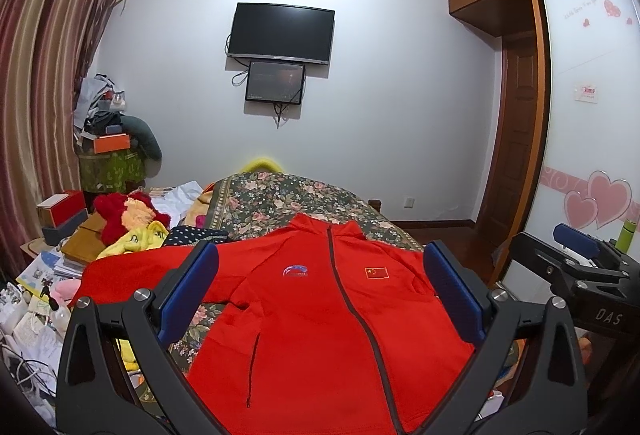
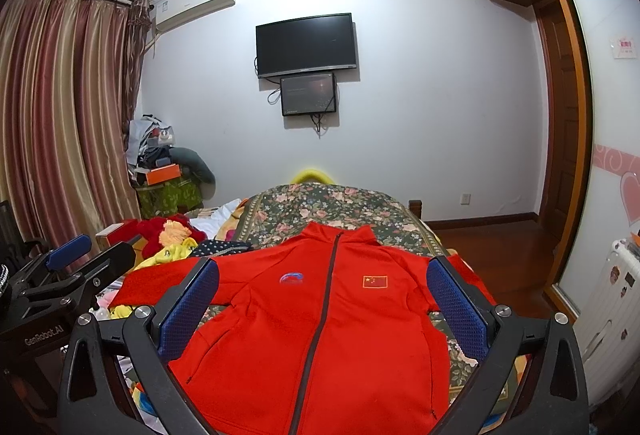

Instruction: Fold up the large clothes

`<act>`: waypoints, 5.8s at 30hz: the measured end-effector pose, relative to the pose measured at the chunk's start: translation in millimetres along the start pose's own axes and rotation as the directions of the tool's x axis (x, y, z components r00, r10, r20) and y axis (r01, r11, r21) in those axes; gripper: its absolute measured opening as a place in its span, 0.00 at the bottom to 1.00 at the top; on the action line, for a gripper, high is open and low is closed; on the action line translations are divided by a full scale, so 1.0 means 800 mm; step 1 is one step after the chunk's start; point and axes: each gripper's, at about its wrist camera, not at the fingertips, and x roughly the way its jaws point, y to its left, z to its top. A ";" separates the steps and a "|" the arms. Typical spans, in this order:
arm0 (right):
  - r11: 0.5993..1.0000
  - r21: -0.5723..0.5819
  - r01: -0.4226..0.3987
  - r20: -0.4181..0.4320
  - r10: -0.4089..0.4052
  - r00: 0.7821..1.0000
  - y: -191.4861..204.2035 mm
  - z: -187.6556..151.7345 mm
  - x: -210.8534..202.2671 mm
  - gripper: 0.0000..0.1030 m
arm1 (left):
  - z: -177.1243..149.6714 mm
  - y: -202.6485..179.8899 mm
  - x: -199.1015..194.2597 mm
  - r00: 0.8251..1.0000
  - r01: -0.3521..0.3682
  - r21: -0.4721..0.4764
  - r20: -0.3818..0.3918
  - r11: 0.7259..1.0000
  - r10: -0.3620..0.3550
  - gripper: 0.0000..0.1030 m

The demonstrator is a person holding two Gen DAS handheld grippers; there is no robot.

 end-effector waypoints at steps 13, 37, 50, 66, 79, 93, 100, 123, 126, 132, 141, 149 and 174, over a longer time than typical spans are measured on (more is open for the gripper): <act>1.000 0.004 0.000 -0.002 0.000 1.000 -0.001 -0.002 0.002 1.00 | 0.002 0.003 0.003 1.000 0.000 -0.013 -0.010 1.000 -0.001 1.00; 1.000 0.017 0.014 -0.013 -0.014 1.000 -0.007 -0.010 0.008 1.00 | 0.001 0.006 0.009 1.000 0.005 -0.026 -0.018 1.000 -0.005 1.00; 0.999 0.001 0.050 -0.058 -0.050 0.997 0.007 -0.001 0.061 1.00 | 0.008 0.039 0.058 0.999 0.005 -0.036 -0.036 0.999 -0.006 1.00; 0.991 -0.093 0.096 -0.220 -0.114 0.969 0.010 -0.006 0.285 1.00 | -0.015 0.205 0.225 0.976 -0.133 -0.107 -0.186 0.985 0.111 1.00; 0.991 0.049 0.122 -0.537 -0.077 0.840 -0.042 -0.112 0.446 1.00 | -0.194 0.407 0.330 0.841 -0.282 -0.318 -0.536 0.905 0.074 1.00; 0.979 0.099 0.177 -0.601 -0.083 0.795 -0.061 -0.137 0.471 1.00 | -0.240 0.538 0.354 0.811 -0.475 -0.463 -0.560 0.749 0.169 0.85; 0.981 0.088 0.175 -0.592 -0.090 0.801 -0.062 -0.133 0.466 1.00 | -0.215 0.566 0.356 0.780 -0.559 -0.381 -0.543 0.736 0.311 0.56; 0.979 0.122 0.165 -0.506 -0.082 0.859 -0.118 -0.095 0.395 1.00 | 0.088 0.247 0.473 0.954 -0.189 0.133 -0.211 0.973 0.215 0.02; 0.973 0.151 0.173 -0.501 -0.075 0.862 -0.137 -0.096 0.387 1.00 | 0.085 0.154 0.495 0.971 -0.032 0.180 -0.228 0.983 0.074 0.02; 0.957 0.210 0.202 -0.498 -0.073 0.864 -0.177 -0.109 0.364 1.00 | -0.006 -0.017 0.566 0.882 0.249 0.204 -0.451 0.947 -0.135 0.02; 0.924 0.283 0.255 -0.537 -0.068 0.841 -0.238 -0.132 0.347 1.00 | -0.195 -0.117 0.607 0.638 0.391 0.230 -0.765 0.891 -0.082 0.03; 0.931 0.260 0.257 -0.552 -0.075 0.831 -0.241 -0.130 0.358 1.00 | -0.181 -0.086 0.556 0.592 0.414 0.113 -0.787 0.903 -0.173 0.59; 0.957 -0.203 -0.208 -0.675 0.017 0.737 0.038 -0.132 0.579 1.00 | -0.161 0.219 0.530 0.700 -0.013 0.031 -0.713 0.999 0.032 0.71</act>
